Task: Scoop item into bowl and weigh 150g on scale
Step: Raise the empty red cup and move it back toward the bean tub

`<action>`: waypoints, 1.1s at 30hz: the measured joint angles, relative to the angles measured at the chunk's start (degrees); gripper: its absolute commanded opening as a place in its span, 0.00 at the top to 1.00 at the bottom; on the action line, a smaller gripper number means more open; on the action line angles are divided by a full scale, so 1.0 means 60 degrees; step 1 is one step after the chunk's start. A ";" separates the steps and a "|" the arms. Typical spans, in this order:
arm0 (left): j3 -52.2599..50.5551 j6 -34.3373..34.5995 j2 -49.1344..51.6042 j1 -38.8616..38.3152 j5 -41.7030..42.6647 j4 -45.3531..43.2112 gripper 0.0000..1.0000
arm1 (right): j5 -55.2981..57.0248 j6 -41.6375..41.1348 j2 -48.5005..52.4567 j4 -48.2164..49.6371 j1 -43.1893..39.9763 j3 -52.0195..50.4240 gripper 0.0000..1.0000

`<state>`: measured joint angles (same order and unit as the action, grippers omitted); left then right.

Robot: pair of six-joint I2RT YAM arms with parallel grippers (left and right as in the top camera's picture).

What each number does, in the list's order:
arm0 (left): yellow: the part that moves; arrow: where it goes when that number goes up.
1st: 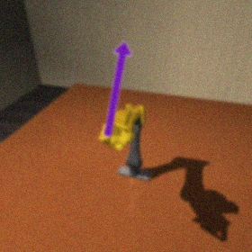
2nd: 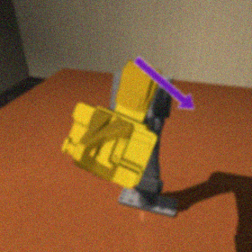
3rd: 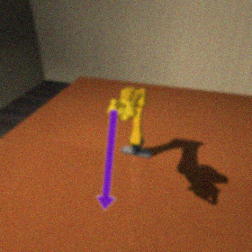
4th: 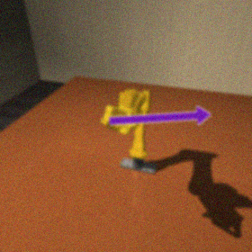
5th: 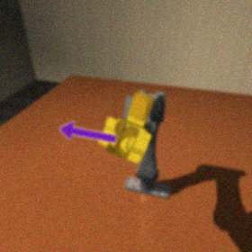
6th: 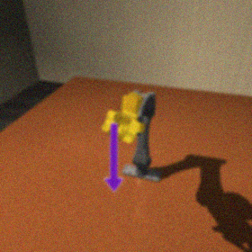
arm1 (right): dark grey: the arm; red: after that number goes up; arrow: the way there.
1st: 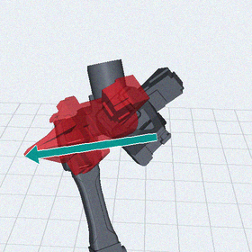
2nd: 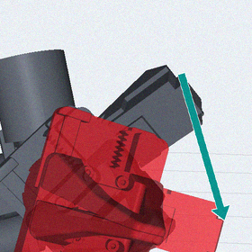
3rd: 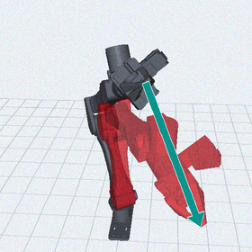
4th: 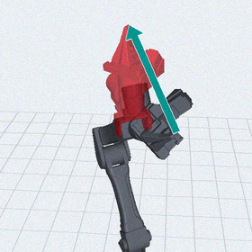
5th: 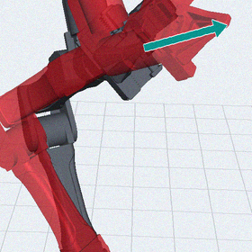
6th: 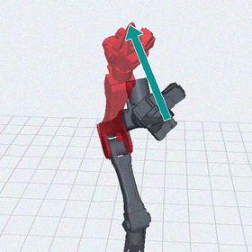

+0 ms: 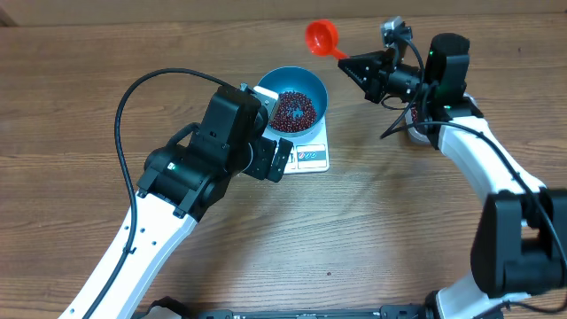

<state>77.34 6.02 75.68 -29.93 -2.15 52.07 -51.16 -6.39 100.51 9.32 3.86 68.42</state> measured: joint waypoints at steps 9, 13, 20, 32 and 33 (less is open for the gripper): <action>0.0000 0.0000 0.0004 0.0000 0.0000 -0.0011 0.00 | 0.2769 0.1013 -0.1894 -0.3366 0.0000 0.0004 0.96; 0.0000 0.0000 0.0007 0.0000 0.0000 -0.0004 0.00 | 0.4594 0.1497 -0.2714 -0.4845 0.0007 0.0004 0.96; 0.0000 0.0000 0.0025 0.0000 0.0000 -0.0004 0.01 | 0.8539 0.1818 -0.3279 -0.6994 0.0007 0.0007 0.96; 0.0000 0.0000 0.0025 0.0000 0.0000 0.0000 0.00 | 1.1479 0.2364 -0.3228 -0.8655 -0.0222 0.0004 0.96; 0.0000 0.0000 0.0025 0.0000 0.0000 -0.0004 0.00 | 1.1555 0.2371 -0.3180 -0.8757 -0.0335 0.0004 0.96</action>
<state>77.34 6.02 75.83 -29.93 -2.15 52.05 18.17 7.84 81.43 -43.22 1.85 68.45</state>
